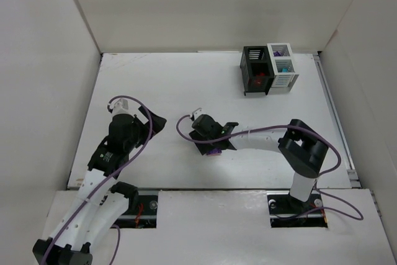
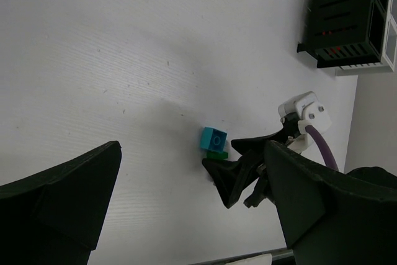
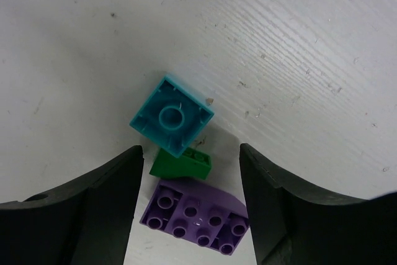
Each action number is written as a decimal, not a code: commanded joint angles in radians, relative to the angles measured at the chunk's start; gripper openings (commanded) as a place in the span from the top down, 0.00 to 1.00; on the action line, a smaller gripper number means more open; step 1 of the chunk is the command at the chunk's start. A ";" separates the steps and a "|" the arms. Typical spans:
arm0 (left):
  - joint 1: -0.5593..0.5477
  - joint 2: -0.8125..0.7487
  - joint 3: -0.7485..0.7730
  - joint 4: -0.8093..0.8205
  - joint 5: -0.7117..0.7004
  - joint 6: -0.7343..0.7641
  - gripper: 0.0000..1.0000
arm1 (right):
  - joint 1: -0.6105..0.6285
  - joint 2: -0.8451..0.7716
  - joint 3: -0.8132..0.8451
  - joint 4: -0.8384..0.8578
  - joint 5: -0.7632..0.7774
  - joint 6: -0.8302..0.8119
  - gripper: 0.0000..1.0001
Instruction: Sort the legos into containers by color
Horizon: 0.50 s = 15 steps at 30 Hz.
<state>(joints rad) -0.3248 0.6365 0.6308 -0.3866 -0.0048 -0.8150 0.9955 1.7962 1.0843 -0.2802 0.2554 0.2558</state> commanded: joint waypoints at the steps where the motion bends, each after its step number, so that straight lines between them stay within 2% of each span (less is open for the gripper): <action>1: 0.006 0.000 -0.005 -0.001 -0.015 -0.007 0.00 | 0.003 0.015 0.055 0.021 0.036 0.057 0.31; 8: 0.006 0.009 -0.005 -0.001 -0.015 -0.007 0.00 | 0.003 0.015 0.055 -0.016 0.027 0.096 0.42; 15: 0.006 0.019 -0.005 -0.001 -0.015 -0.007 0.00 | 0.003 0.015 0.025 -0.027 0.013 0.126 0.42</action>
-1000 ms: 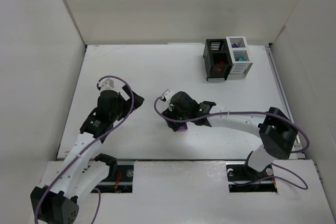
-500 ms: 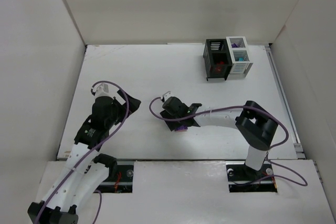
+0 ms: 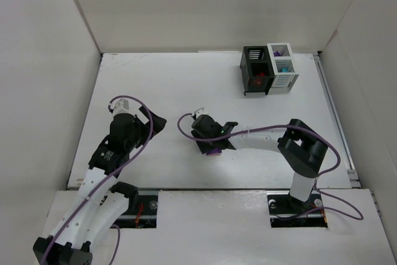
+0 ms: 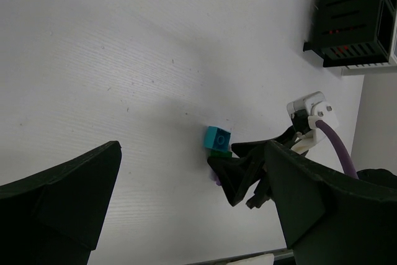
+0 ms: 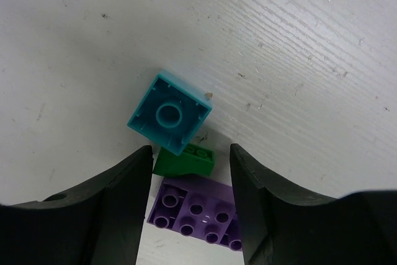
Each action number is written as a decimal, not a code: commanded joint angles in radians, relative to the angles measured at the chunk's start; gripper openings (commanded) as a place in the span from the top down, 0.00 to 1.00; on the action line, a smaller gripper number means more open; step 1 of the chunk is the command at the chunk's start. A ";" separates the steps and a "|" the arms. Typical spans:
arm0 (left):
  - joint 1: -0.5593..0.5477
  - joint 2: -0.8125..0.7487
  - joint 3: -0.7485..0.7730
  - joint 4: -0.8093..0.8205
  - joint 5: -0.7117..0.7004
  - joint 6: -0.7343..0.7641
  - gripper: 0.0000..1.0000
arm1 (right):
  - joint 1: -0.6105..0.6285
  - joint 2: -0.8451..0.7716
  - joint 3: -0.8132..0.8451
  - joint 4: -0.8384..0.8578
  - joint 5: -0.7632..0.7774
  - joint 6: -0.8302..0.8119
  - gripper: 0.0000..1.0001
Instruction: Sort the legos into containers by color
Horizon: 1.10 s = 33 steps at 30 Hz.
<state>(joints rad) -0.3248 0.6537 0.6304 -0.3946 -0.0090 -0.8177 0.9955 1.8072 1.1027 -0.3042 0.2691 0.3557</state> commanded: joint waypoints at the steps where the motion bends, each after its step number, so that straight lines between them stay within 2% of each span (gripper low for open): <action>1: 0.006 0.001 -0.005 0.007 -0.011 -0.005 0.00 | 0.003 0.004 0.006 -0.003 -0.013 0.026 0.42; 4: 0.006 0.010 -0.005 0.007 -0.002 -0.005 0.00 | 0.012 -0.005 0.006 -0.003 -0.013 0.035 0.42; 11: 0.006 0.030 -0.005 0.026 -0.002 -0.005 0.00 | 0.012 -0.005 0.006 -0.003 -0.013 0.035 0.57; 20: 0.006 0.060 0.005 0.046 0.007 -0.005 0.00 | 0.012 -0.078 0.065 -0.044 -0.002 0.026 0.60; 25: 0.006 0.093 0.005 0.091 0.027 0.005 0.00 | 0.012 -0.137 0.141 -0.113 0.116 -0.006 0.60; 28: 0.006 0.144 0.015 0.137 0.027 0.014 0.00 | -0.024 -0.164 0.175 -0.113 0.116 -0.034 0.60; 32: 0.006 0.214 0.037 0.184 0.037 0.023 0.00 | -0.142 -0.174 0.232 -0.113 0.078 -0.081 0.60; 33: 0.006 0.230 0.037 0.195 0.037 0.034 0.00 | -0.205 -0.174 0.267 -0.113 0.067 -0.090 0.60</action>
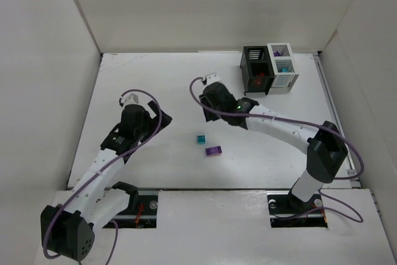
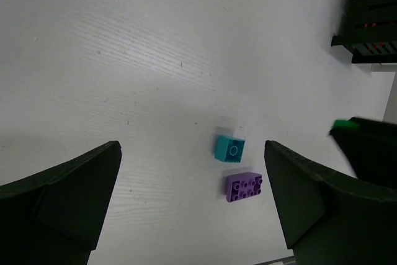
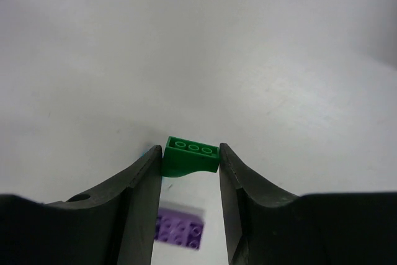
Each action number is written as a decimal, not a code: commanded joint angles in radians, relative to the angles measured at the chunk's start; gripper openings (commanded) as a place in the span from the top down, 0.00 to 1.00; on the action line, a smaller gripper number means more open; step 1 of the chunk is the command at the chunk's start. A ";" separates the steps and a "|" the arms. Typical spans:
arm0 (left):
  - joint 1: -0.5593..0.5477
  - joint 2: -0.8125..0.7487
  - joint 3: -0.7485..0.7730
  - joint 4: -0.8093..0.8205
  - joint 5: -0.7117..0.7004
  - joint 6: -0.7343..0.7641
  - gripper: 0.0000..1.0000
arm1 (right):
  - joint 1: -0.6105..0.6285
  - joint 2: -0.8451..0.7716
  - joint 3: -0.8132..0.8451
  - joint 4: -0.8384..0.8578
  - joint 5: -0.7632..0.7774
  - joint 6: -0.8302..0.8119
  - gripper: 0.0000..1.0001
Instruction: Sort the legos into containers by color
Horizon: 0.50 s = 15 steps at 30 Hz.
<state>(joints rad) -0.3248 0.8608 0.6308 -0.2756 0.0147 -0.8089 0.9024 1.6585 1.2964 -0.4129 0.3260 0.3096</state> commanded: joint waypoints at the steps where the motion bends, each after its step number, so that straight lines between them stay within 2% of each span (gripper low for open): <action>1: 0.006 0.055 0.049 0.097 0.013 0.034 0.00 | -0.146 -0.025 0.093 -0.004 -0.004 -0.062 0.60; 4: 0.006 0.107 0.078 0.130 0.022 0.034 0.00 | -0.288 -0.003 0.194 0.005 -0.039 -0.072 0.60; 10: 0.006 0.268 0.161 0.197 0.057 0.065 0.00 | -0.512 0.165 0.459 -0.027 -0.074 -0.104 0.60; 15: 0.006 0.380 0.219 0.220 0.068 0.077 0.00 | -0.618 0.361 0.647 -0.038 -0.093 -0.122 0.61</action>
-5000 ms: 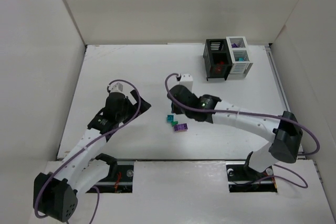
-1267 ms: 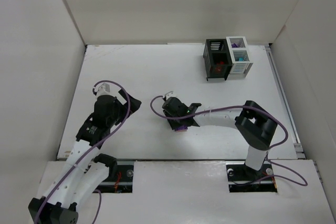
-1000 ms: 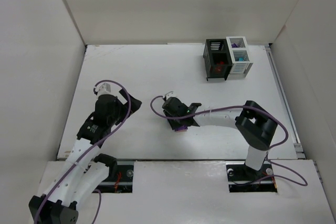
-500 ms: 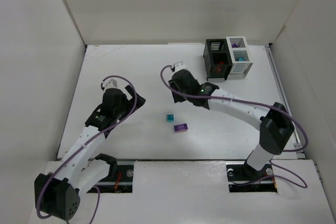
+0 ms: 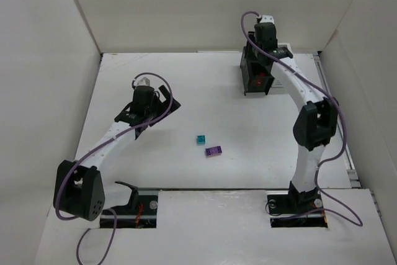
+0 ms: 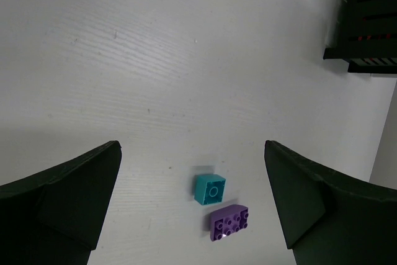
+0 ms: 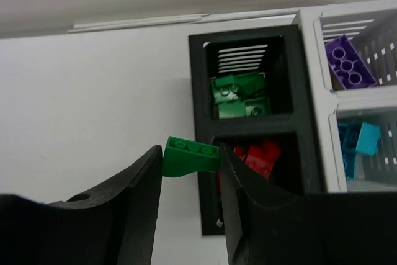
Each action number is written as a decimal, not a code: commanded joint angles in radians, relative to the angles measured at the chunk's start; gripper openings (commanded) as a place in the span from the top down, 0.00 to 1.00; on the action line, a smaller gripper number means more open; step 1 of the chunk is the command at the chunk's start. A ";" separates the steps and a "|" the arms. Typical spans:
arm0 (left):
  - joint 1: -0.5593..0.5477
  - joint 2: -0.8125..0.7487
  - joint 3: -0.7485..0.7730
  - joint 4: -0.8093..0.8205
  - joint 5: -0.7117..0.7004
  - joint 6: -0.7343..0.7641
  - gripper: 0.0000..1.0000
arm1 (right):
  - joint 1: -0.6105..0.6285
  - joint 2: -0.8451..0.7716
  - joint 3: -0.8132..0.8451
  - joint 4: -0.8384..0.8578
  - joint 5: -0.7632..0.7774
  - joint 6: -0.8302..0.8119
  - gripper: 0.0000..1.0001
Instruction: Sort the legos into containers by color
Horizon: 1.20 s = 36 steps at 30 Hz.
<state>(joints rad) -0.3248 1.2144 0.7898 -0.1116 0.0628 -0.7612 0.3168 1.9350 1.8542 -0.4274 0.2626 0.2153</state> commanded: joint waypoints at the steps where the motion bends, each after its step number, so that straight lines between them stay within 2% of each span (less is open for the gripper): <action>1: 0.006 0.039 0.081 0.056 0.031 0.040 0.00 | -0.044 0.113 0.127 -0.055 -0.029 -0.028 0.61; 2: 0.006 0.049 0.091 0.069 0.031 0.040 0.00 | -0.064 0.139 0.199 -0.066 -0.029 -0.028 0.61; 7: 0.006 0.137 0.146 0.089 0.052 0.071 0.00 | -0.110 0.260 0.328 -0.056 -0.042 -0.028 0.60; 9: 0.006 0.161 0.180 0.089 0.063 0.071 0.00 | -0.120 0.286 0.384 -0.065 -0.042 -0.037 0.55; 10: 0.006 0.181 0.189 0.089 0.063 0.082 0.00 | -0.120 0.298 0.395 -0.065 -0.042 -0.050 0.48; 14: -0.003 0.204 0.212 0.089 0.074 0.092 0.00 | -0.130 0.321 0.407 -0.065 -0.042 -0.050 0.37; 19: -0.003 0.195 0.212 0.089 0.074 0.092 0.00 | -0.130 0.265 0.372 -0.065 -0.100 -0.088 0.34; 22: -0.013 0.160 0.184 0.079 0.074 0.092 0.00 | -0.084 0.159 0.218 -0.019 -0.155 -0.175 0.34; 26: -0.013 0.079 0.117 0.070 0.063 0.082 0.00 | 0.007 -0.023 0.022 0.019 -0.132 -0.248 0.33; 29: -0.013 -0.007 0.043 0.033 0.054 0.059 0.00 | 0.108 -0.158 -0.195 0.059 -0.199 -0.248 0.32; 30: -0.013 -0.030 0.026 0.024 0.043 0.050 0.00 | 0.164 -0.189 -0.314 0.078 -0.218 -0.248 0.32; 33: -0.013 -0.125 -0.027 -0.043 0.010 0.039 0.00 | 0.290 -0.275 -0.478 0.101 -0.243 -0.191 0.31; 34: -0.013 -0.224 -0.067 -0.118 -0.023 0.019 0.00 | 0.427 -0.307 -0.562 0.090 -0.188 -0.042 0.30; 35: -0.013 -0.225 -0.067 -0.119 -0.023 0.019 0.00 | 0.429 -0.307 -0.563 0.090 -0.187 -0.040 0.30; 36: -0.022 -0.274 -0.076 -0.132 -0.032 0.019 0.00 | 0.465 -0.307 -0.579 0.090 -0.177 0.031 0.30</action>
<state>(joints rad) -0.3355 1.0630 0.7521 -0.1528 0.0830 -0.7193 0.6933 1.6474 1.3479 -0.3565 0.0582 0.0727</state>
